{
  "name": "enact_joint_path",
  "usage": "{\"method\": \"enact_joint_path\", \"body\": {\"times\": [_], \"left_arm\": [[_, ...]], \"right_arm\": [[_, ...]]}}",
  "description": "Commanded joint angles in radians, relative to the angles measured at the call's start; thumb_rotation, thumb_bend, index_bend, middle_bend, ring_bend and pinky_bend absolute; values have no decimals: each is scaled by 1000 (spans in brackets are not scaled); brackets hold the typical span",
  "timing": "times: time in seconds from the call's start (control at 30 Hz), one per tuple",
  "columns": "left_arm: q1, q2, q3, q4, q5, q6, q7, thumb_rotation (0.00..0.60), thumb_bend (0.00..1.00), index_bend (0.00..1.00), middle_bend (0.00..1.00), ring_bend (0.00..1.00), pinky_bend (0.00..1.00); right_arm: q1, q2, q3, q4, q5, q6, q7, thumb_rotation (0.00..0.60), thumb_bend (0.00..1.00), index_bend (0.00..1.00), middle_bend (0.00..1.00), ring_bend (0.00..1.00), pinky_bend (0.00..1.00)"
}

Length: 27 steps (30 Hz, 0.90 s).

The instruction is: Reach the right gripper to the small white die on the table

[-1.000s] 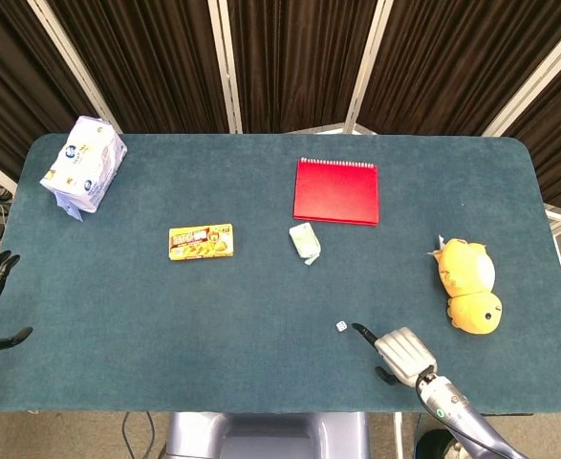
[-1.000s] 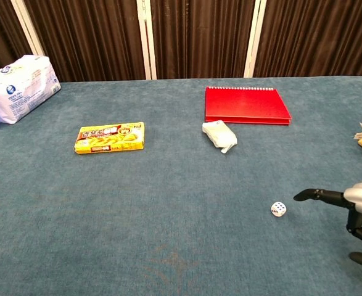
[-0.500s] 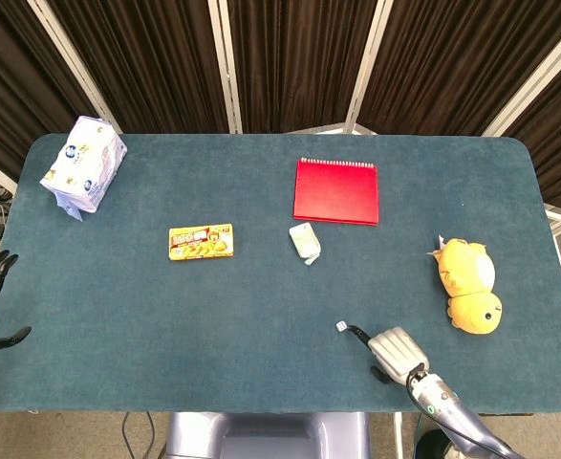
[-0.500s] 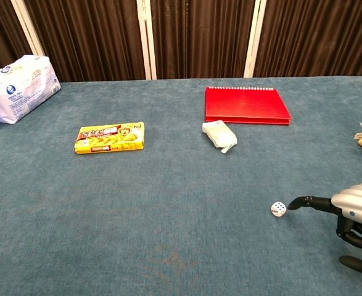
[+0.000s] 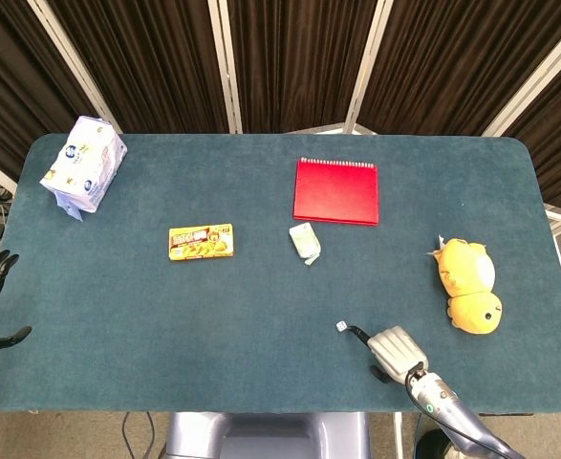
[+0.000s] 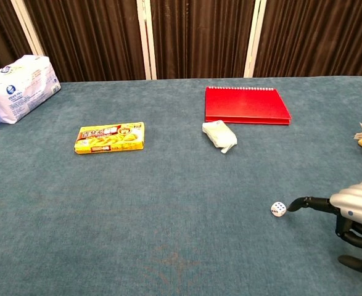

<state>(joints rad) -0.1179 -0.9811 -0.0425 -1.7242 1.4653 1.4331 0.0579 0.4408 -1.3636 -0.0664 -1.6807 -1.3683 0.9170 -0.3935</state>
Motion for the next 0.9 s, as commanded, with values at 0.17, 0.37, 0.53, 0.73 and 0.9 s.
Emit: {"method": "enact_joint_path", "body": {"times": [0.17, 0.37, 0.53, 0.73, 0.9], "left_arm": [[-1, -1, 0, 1, -1, -2, 2, 600, 0, 0, 0, 0, 0], [-1, -2, 0, 1, -1, -2, 3, 600, 0, 0, 0, 0, 0], [-1, -1, 0, 1, -1, -1, 0, 600, 0, 0, 0, 0, 0], [-1, 0, 0, 3, -2, -2, -4, 600, 0, 0, 0, 0, 0], [-2, 0, -1, 4, -3, -4, -5, 600, 0, 0, 0, 0, 0]], "right_arm": [[1, 4, 1, -16, -20, 23, -5, 600, 402, 113, 871, 845, 1000], [11, 5, 11, -37, -25, 32, -18, 600, 403, 113, 872, 845, 1000], [22, -2, 18, -41, -11, 25, -40, 600, 402, 115, 871, 845, 1000], [30, -14, 17, -34, 19, 11, -64, 600, 402, 120, 871, 845, 1000], [34, -17, 14, -28, 41, 4, -71, 600, 402, 121, 871, 846, 1000]]}}
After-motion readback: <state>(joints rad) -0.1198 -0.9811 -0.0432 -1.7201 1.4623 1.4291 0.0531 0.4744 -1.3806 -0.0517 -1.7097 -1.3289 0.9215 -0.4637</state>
